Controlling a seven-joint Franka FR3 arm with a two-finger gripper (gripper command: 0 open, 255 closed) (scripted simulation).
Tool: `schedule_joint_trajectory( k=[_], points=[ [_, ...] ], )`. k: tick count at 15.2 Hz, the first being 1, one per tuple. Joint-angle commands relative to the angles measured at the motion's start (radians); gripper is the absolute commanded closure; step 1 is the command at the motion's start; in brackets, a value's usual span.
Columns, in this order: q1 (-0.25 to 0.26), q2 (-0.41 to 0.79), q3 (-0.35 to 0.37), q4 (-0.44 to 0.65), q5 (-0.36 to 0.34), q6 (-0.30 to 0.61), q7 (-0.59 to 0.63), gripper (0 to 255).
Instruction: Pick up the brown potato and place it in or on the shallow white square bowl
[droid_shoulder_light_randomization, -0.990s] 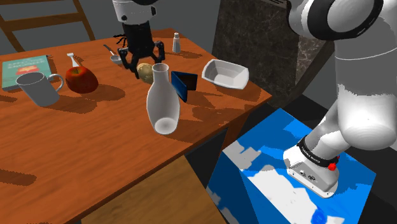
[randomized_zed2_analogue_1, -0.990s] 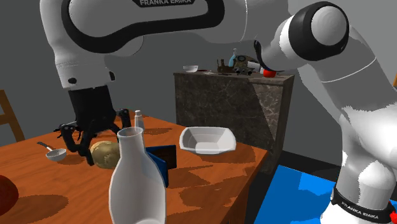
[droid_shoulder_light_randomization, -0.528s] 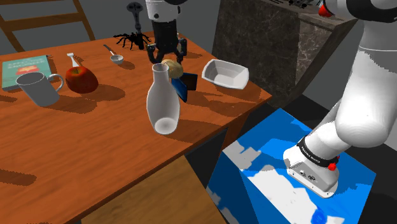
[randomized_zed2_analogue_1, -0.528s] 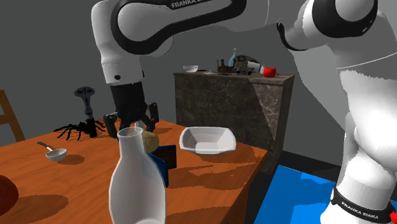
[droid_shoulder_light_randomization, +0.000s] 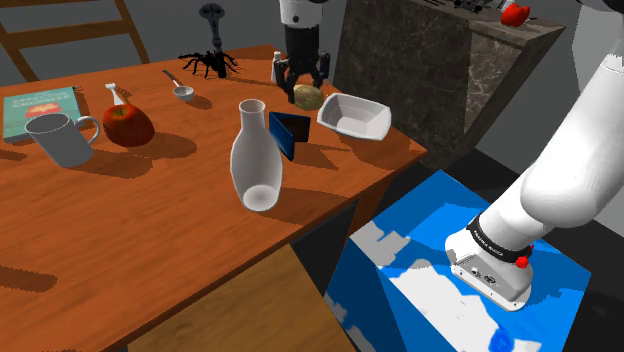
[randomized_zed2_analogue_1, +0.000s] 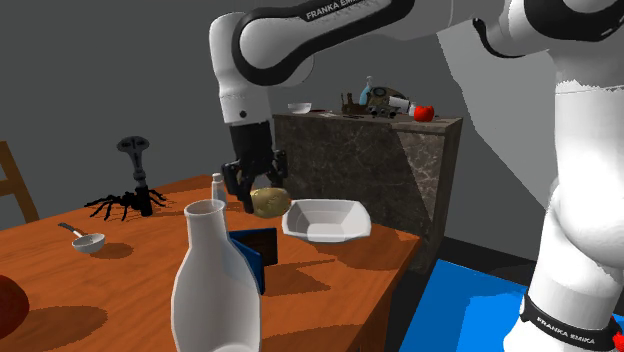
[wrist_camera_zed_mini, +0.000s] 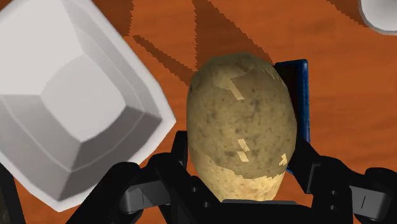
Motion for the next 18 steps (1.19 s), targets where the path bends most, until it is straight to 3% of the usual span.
schedule_joint_trajectory(
  k=[1, 13, 18],
  points=[
    [-0.035, -0.051, -0.017, -0.064, 0.015, 0.016, -0.055, 255],
    [-0.191, -0.207, -0.148, -0.248, 0.029, 0.052, -0.346, 255],
    [-0.199, -0.197, -0.157, -0.292, 0.024, 0.105, -0.360, 255]
  ],
)
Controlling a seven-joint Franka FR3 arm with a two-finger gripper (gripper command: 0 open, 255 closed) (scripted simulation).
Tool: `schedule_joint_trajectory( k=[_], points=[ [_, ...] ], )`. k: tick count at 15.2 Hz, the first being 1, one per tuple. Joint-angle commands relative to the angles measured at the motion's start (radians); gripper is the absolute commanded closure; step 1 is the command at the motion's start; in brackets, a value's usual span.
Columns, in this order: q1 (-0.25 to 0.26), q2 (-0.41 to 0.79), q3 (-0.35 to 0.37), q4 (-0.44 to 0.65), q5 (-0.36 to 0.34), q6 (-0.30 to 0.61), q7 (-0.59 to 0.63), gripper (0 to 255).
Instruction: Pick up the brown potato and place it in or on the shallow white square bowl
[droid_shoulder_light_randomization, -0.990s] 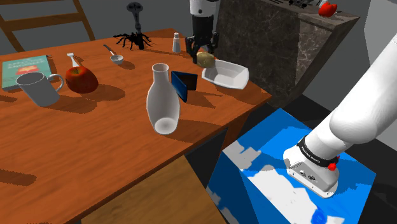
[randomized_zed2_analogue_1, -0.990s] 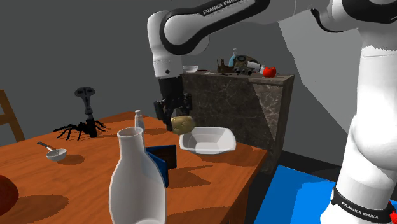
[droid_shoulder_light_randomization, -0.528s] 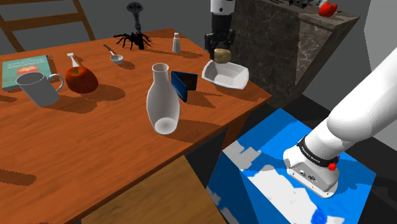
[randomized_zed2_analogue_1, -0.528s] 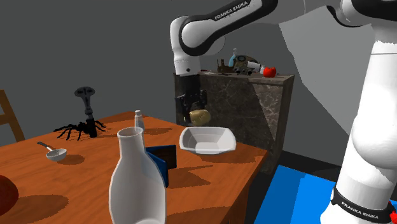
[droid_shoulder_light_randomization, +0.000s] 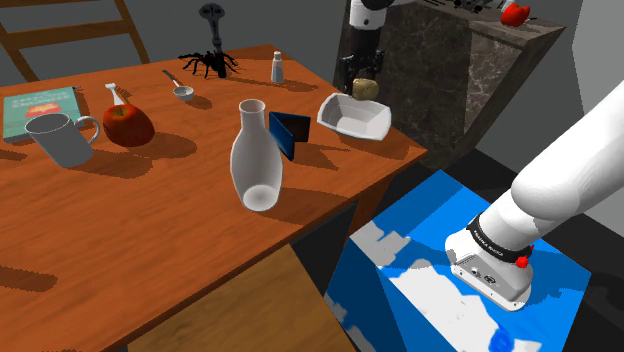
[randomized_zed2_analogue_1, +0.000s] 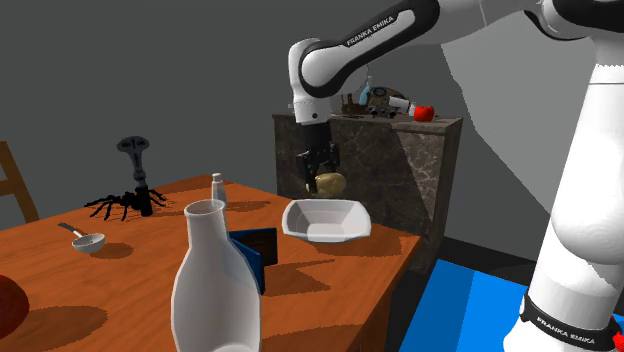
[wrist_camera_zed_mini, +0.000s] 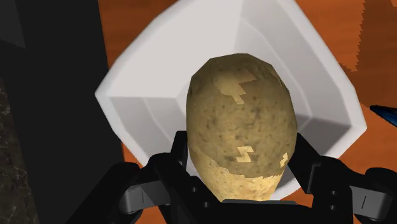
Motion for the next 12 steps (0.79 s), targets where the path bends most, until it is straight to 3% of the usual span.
schedule_joint_trajectory(
  k=[1, 9, 12],
  points=[
    [-0.001, 0.005, -0.001, -0.018, -0.002, 0.023, -0.002, 255],
    [0.000, 0.049, -0.001, -0.083, -0.013, 0.131, 0.008, 255],
    [0.000, 0.049, -0.001, -0.083, -0.013, 0.131, 0.008, 255]
  ],
)
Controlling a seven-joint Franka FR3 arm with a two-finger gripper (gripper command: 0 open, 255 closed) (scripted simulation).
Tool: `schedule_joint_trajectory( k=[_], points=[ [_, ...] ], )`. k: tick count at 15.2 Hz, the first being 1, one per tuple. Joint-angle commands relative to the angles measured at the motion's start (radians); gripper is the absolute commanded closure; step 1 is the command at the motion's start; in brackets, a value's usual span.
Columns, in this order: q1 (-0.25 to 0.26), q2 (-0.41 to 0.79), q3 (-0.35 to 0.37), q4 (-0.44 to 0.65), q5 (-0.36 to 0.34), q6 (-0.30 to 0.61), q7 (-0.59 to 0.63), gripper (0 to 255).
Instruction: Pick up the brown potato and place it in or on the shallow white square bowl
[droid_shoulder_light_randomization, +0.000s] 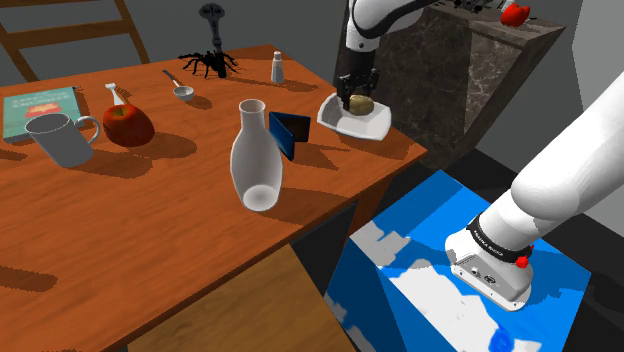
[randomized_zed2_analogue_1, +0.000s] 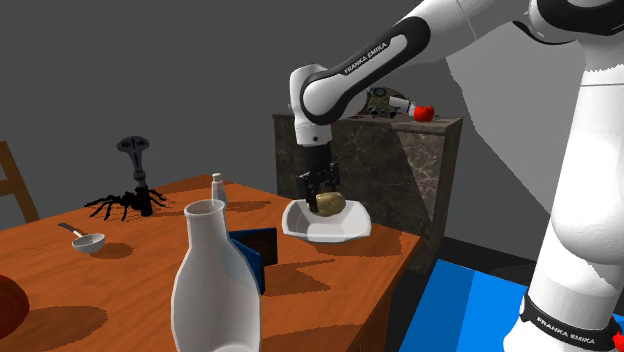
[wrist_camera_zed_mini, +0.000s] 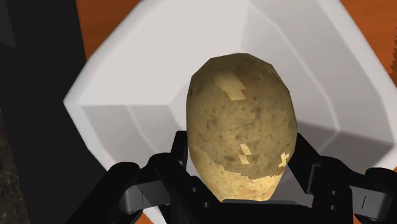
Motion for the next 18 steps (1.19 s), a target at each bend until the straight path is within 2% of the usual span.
schedule_joint_trajectory(
  k=[1, 4, 5, 10, 14, 18],
  points=[
    [0.000, 0.001, 0.000, -0.001, 0.000, 0.002, 0.000, 255],
    [0.000, 0.001, 0.000, -0.001, 0.000, 0.002, 0.000, 255],
    [0.000, 0.001, 0.000, -0.001, 0.000, 0.002, 0.000, 0],
    [0.000, 0.001, 0.000, 0.000, 0.000, 0.002, 0.000, 0],
    [0.000, -0.025, 0.001, 0.100, 0.007, -0.124, -0.005, 0],
    [0.000, -0.025, 0.001, 0.100, 0.007, -0.124, -0.005, 0]
  ],
)
